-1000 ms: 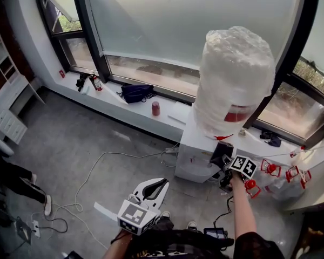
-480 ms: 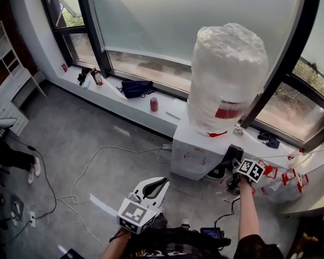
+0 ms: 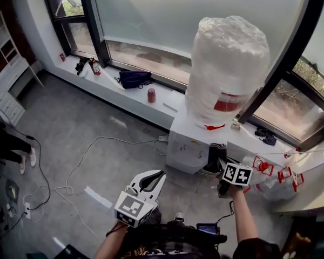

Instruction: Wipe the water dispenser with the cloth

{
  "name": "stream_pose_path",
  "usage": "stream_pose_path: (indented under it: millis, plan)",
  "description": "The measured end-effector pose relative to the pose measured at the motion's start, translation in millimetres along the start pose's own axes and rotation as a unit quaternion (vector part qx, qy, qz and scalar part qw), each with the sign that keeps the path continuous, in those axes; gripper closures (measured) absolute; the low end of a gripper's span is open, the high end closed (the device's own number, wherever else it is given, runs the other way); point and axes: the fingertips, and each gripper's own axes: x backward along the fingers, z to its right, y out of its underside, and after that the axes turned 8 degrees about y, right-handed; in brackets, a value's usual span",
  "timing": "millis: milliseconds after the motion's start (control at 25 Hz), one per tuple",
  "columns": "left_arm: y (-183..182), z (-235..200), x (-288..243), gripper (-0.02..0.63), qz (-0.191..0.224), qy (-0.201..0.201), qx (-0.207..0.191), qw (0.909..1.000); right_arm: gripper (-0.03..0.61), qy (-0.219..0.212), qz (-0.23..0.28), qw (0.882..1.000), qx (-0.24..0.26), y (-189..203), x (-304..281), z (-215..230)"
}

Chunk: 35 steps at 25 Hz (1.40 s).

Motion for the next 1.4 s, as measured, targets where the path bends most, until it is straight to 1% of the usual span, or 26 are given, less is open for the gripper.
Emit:
stream_pose_path:
  millis: [160, 360, 440, 520, 720, 840, 960, 1200, 1320, 1400]
  plan:
    - [6, -18, 2, 0.594, 0.003, -0.002, -0.007, 1.0000, 0.477, -0.046, -0.016, 0.998, 0.026, 13, -24, -66]
    - [19, -37, 11, 0.594, -0.003, 0.000, -0.001, 1.0000, 0.477, -0.081, -0.030, 0.995, 0.049, 26, -64, -140]
    - [24, -48, 17, 0.594, 0.004, -0.003, 0.001, 1.0000, 0.477, -0.085, -0.032, 0.994, 0.065, 31, -79, -164]
    - [29, -60, 24, 0.594, 0.010, -0.007, 0.007, 0.9999, 0.477, -0.080, -0.034, 0.993, 0.083, 39, -94, -182]
    - [68, -83, 32, 0.594, -0.013, 0.011, 0.012, 0.9998, 0.477, -0.055, -0.025, 0.992, 0.107, 49, -127, -203]
    - [84, -98, 31, 0.594, -0.020, 0.015, 0.009, 0.9997, 0.477, -0.040, -0.016, 0.992, 0.122, 50, -141, -206]
    - [90, -103, 21, 0.594, -0.010, 0.026, 0.015, 0.9995, 0.477, -0.015, -0.018, 0.991, 0.134, 51, -153, -193]
    - [94, -91, 2, 0.594, 0.007, 0.060, 0.010, 0.9981, 0.477, 0.046, -0.031, 0.991, 0.121, 58, -161, -139]
    - [100, -81, -7, 0.594, 0.013, 0.069, 0.014, 0.9974, 0.476, 0.076, -0.035, 0.990, 0.110, 59, -154, -108]
    - [105, -74, -11, 0.594, 0.009, 0.074, 0.007, 0.9972, 0.476, 0.093, -0.035, 0.990, 0.095, 60, -147, -89]
